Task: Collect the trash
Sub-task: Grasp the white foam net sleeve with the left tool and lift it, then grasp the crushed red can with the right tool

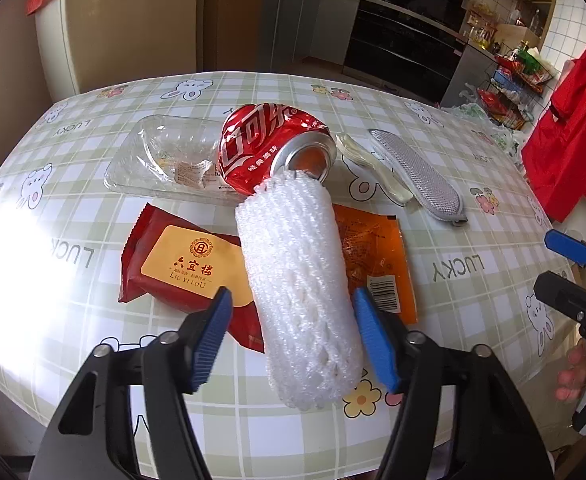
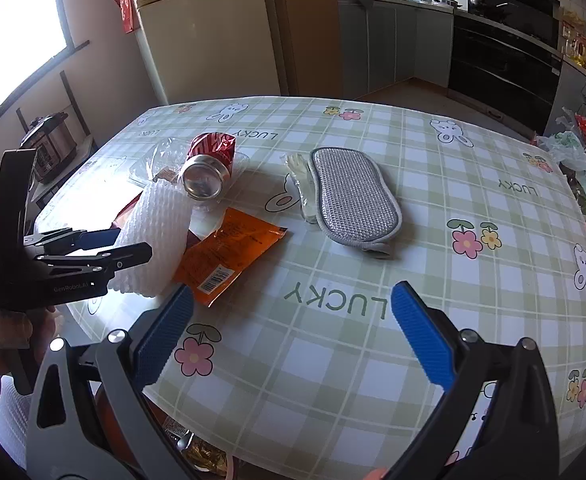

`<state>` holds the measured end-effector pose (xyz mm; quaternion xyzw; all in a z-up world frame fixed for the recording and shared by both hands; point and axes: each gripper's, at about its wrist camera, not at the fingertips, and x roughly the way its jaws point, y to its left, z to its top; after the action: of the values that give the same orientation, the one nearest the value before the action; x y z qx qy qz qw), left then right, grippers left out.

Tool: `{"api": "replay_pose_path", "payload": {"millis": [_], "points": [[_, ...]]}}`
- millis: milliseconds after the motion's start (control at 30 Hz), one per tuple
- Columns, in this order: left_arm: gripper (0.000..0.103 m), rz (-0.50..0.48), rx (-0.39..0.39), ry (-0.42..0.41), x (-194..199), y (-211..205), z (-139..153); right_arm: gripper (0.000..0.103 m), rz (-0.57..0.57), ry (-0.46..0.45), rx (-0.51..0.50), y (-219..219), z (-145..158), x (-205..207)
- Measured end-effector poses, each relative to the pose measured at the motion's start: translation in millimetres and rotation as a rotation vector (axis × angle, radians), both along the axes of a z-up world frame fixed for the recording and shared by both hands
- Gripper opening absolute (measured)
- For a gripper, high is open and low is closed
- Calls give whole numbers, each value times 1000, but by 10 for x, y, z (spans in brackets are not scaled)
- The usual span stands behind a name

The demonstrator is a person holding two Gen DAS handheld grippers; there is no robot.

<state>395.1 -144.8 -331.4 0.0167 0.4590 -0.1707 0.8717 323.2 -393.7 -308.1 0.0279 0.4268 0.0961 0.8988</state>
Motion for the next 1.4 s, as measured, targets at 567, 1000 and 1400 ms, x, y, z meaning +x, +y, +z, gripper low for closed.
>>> {"api": "replay_pose_path", "payload": {"millis": [567,1000,1400], "points": [[21,49,-138,-123,-432,680,452,97,99,47,6,477,81,289],[21,247,-206,-153,-508,1627,488,85,117,29,-75,1137,-15,1589],[21,307,-199,-137,-539,1950,275,65,34,190,26,1257,-454,2149]]}}
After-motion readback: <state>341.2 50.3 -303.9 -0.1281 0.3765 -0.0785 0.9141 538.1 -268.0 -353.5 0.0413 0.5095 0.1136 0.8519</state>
